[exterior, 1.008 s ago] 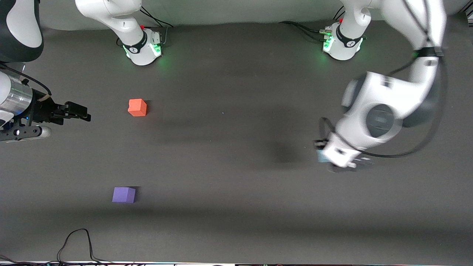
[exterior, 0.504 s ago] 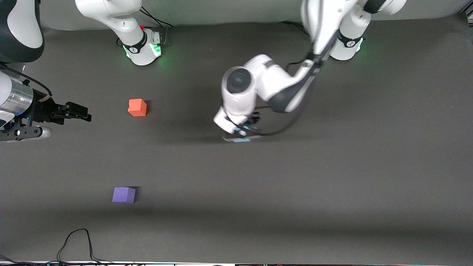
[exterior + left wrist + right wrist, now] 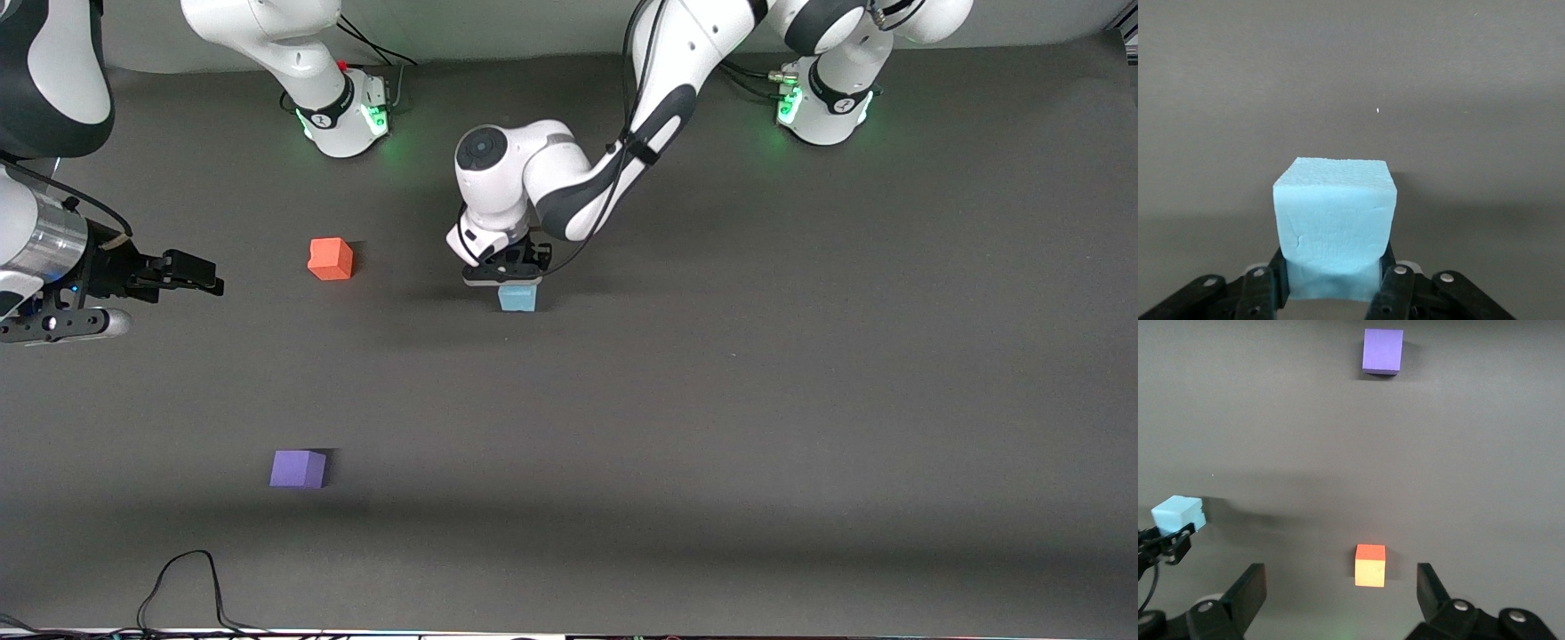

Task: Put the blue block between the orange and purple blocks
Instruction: 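Carry the blue block with the left gripper toward the table middle, then set the blue block down and open the left gripper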

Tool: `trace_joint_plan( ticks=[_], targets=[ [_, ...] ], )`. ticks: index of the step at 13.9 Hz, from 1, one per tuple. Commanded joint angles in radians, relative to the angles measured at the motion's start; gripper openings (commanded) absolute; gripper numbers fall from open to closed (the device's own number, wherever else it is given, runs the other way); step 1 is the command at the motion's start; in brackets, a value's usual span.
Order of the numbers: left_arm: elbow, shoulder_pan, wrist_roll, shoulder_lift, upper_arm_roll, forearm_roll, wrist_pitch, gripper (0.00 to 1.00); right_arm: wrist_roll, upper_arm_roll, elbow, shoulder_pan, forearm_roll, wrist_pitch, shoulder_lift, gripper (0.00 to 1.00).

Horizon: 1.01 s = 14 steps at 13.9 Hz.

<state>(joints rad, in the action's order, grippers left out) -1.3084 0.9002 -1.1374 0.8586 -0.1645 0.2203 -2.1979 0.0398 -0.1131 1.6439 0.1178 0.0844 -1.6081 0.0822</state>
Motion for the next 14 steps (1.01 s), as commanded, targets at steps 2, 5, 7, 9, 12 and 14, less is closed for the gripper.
trace_joint_plan(
  ticks=[2, 5, 7, 9, 12, 14],
  targets=[
    [0.052, -0.001, 0.001, 0.057, 0.034, 0.014, -0.022, 0.37, -0.023, -0.003, 0.022, 0.009, 0.023, -0.023, -0.010, 1.00],
    [0.052, -0.020, 0.007, 0.069, 0.036, 0.014, -0.025, 0.62, -0.024, -0.005, 0.027, 0.009, 0.064, -0.032, -0.010, 1.00],
    [0.054, -0.030, 0.011, 0.060, 0.036, 0.013, -0.010, 0.90, -0.023, -0.003, 0.027, 0.009, 0.066, -0.033, -0.009, 1.00],
    [0.054, -0.037, 0.010, 0.034, 0.033, 0.007, 0.015, 0.96, -0.023, -0.005, 0.027, 0.009, 0.066, -0.033, -0.007, 1.00],
    [0.052, -0.079, 0.015, -0.033, 0.008, 0.001, 0.107, 0.97, -0.024, -0.003, 0.031, 0.011, 0.066, -0.032, -0.009, 1.00],
    [0.051, -0.156, 0.054, -0.103, -0.042, -0.044, 0.193, 1.00, -0.026, -0.003, 0.045, 0.013, 0.089, -0.032, -0.016, 1.00]
  ],
)
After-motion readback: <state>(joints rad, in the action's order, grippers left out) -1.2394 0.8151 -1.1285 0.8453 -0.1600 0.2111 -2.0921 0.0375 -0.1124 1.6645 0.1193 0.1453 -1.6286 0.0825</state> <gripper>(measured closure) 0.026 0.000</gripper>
